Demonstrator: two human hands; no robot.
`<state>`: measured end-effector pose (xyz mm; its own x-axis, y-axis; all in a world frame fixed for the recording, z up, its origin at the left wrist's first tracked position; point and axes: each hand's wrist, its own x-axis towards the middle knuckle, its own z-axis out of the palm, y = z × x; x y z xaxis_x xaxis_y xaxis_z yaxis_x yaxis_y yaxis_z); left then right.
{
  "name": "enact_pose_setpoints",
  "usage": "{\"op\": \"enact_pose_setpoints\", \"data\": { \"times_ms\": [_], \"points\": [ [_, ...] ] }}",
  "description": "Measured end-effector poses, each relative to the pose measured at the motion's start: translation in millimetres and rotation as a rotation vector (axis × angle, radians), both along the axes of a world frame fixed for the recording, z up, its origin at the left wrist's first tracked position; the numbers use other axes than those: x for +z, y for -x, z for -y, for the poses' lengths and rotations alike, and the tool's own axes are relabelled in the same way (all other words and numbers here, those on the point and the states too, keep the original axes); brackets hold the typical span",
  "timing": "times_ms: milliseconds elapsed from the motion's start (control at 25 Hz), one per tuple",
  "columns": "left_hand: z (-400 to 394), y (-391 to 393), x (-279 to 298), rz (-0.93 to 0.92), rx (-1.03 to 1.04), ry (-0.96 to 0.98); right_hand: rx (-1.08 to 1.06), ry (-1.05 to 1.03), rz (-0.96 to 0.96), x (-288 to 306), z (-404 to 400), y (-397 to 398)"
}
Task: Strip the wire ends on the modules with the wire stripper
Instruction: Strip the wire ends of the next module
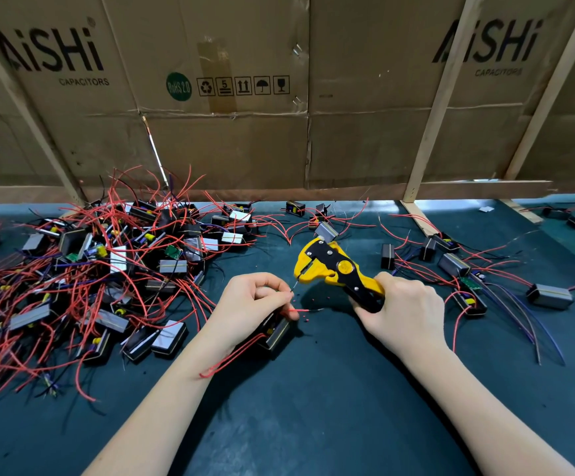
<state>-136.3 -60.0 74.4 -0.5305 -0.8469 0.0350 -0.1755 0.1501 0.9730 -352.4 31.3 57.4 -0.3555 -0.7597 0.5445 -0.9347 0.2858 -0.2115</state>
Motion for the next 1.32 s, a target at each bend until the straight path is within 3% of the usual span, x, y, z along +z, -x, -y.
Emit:
{"op": "enact_pose_setpoints", "data": {
  "times_ms": [440,680,760,920,1000,1160,1200,1320],
  "points": [
    [3,1,1,0.078,0.094,-0.004,-0.065,0.078,0.084,3,-3,13],
    [3,-1,2,0.054,0.044,0.035,-0.077,0.133,0.164,12,-7,17],
    [3,-5,5,0.162,-0.042,0.091,-0.091,0.179,0.212,15,-10,21],
    [6,-15,9,0.544,-0.036,0.483,-0.138,0.272,0.3,22,-14,32],
    [1,-10,11,0.474,-0.002,0.501,-0.15,0.298,0.345,25,-15,36],
    [-24,20,18,-0.154,-0.194,0.207,-0.162,0.337,0.384,29,-18,41],
    [-28,24,16,-0.182,-0.268,0.184,-0.168,0.348,0.388,30,-19,42],
    [-21,19,14,0.068,-0.233,0.398,-0.187,0.377,0.43,33,-21,46]
  ]
}}
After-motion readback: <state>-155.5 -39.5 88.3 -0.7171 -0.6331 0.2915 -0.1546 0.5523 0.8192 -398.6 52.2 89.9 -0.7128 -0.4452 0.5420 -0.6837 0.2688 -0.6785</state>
